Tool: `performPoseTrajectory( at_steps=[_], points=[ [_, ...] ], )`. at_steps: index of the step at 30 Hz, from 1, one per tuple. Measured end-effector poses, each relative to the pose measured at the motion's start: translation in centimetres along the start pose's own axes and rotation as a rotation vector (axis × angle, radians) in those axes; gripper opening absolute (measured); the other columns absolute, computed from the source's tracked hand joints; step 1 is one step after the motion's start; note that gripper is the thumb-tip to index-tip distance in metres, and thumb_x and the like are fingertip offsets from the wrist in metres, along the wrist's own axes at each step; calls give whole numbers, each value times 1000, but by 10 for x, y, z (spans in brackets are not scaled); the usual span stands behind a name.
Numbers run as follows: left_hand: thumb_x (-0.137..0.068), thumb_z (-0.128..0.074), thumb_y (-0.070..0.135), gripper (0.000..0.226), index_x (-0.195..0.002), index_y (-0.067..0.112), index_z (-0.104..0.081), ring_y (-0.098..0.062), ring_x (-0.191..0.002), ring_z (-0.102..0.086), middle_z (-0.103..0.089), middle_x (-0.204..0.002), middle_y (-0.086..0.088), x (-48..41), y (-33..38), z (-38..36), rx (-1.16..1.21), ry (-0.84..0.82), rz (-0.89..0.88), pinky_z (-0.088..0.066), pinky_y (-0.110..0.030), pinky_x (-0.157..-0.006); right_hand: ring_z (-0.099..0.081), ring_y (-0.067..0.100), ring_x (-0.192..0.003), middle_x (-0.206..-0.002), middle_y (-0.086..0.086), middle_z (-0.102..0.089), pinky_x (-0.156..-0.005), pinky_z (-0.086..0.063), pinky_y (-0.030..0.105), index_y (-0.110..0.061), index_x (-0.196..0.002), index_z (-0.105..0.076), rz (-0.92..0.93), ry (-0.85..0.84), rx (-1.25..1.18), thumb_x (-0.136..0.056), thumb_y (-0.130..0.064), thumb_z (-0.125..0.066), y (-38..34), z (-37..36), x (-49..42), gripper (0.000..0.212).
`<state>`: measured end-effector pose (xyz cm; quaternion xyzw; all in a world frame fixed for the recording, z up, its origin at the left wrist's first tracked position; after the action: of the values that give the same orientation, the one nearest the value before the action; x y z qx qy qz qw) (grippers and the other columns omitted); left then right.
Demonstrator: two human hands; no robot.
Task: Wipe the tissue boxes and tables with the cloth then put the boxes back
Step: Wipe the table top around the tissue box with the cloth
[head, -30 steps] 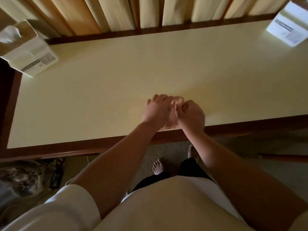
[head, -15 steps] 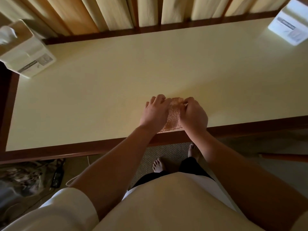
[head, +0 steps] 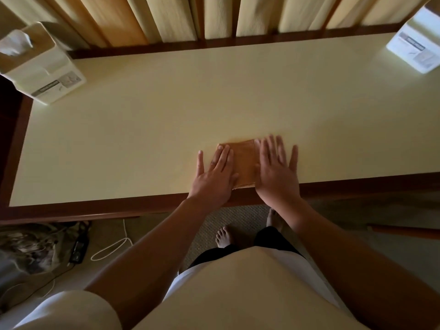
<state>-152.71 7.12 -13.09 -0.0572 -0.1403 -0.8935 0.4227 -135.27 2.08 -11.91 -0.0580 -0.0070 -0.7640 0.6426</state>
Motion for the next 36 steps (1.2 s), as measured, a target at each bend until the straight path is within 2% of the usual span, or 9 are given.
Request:
performPoseTrajectory(
  at_steps=[3, 6, 8, 13, 15, 18, 22, 30, 36],
  points=[
    [-112, -22, 51, 72, -168, 10, -3, -15, -162, 10, 1, -177, -3, 0, -3, 6, 2, -31, 9, 9, -68, -125, 12, 28, -160, -174, 7, 5, -125, 7, 64, -9, -165, -1, 183, -95, 57, -103, -35, -32, -4, -3, -1, 74],
    [-111, -22, 51, 73, -168, 11, 2, -14, -162, 14, 8, -177, 0, -4, -6, 11, -15, -90, 17, 9, -71, -123, 12, 30, -160, -175, 4, 4, -125, 8, 64, -10, -165, -2, 141, -152, 63, -98, -44, -10, 1, -7, -5, 76],
    [-112, -22, 48, 72, -167, 11, 5, -14, -161, 16, 13, -177, -1, -6, -5, 13, -10, -126, 27, 10, -72, -122, 15, 30, -159, -174, 5, 6, -125, 7, 63, -8, -165, -1, 136, -168, 72, -94, -47, -3, -1, -4, -6, 80],
    [-110, -23, 54, 79, -166, 10, 11, -18, -160, 22, 20, -175, -2, 2, -4, 12, 30, -147, 50, 13, -70, -122, 9, 29, -160, -173, 16, 3, -127, 0, 59, 0, -163, -5, 196, -111, 0, -98, -45, -10, -8, -3, 3, 79],
    [-110, -18, 55, 78, -166, 11, 12, -21, -160, 23, 22, -174, -2, 8, -9, 9, -16, -157, 49, 10, -73, -122, 6, 26, -161, -174, 13, 6, -127, 0, 60, -1, -164, -6, 210, -121, -1, -100, -45, -12, -5, -8, 9, 78],
    [-110, -7, 50, 72, -166, 8, 9, -24, -160, 20, 18, -175, -8, 11, -6, 8, -61, -96, 33, 8, -72, -123, -3, 29, -161, -173, 16, -3, -127, -4, 61, 0, -163, -12, 209, -57, -11, -103, -42, -17, -6, -7, 15, 74],
    [-112, -9, 48, 69, -166, 8, 7, -22, -161, 20, 12, -176, -7, 15, 5, 4, -39, -61, 52, 9, -70, -124, -1, 29, -161, -173, 17, -4, -127, -7, 59, 0, -163, -12, 225, -67, -2, -104, -41, -17, -14, -12, 25, 72],
    [-106, -2, 59, 78, -168, 11, 1, -24, -163, 9, 5, -177, -7, 19, 4, -4, -71, -54, 81, 6, -71, -124, -2, 27, -161, -174, 14, -2, -127, -8, 62, -1, -164, -12, 220, -80, -10, -105, -42, -19, -10, -15, 30, 72],
    [-106, -2, 59, 79, -167, 9, 2, -24, -162, 16, 6, -177, -8, 19, 6, 0, -58, -62, 88, 9, -70, -124, -4, 28, -161, -173, 15, -4, -127, -7, 62, -2, -164, -13, 228, -82, 16, -105, -43, -18, -11, -14, 29, 72]
  ],
)
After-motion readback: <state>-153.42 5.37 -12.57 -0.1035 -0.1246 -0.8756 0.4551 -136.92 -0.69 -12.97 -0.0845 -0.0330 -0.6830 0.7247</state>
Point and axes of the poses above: each hand's wrist, its own x-axis away from the middle knuckle, its own z-axis out of the back of the hand, y = z × x, the point moved 3 cm from there along -x, towards the middle knuckle
